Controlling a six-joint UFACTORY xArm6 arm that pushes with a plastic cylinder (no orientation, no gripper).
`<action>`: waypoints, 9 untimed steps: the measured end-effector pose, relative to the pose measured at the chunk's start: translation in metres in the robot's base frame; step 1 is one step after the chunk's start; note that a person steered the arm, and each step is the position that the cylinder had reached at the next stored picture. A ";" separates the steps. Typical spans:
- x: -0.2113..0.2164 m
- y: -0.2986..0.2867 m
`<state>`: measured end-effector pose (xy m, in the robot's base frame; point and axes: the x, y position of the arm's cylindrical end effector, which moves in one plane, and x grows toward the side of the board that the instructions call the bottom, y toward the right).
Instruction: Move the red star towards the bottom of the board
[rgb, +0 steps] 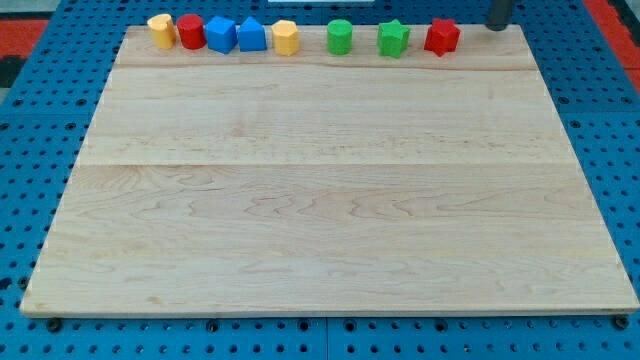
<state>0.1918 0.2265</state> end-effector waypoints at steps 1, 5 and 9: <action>0.000 -0.057; 0.090 -0.067; 0.141 -0.069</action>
<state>0.3331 0.1572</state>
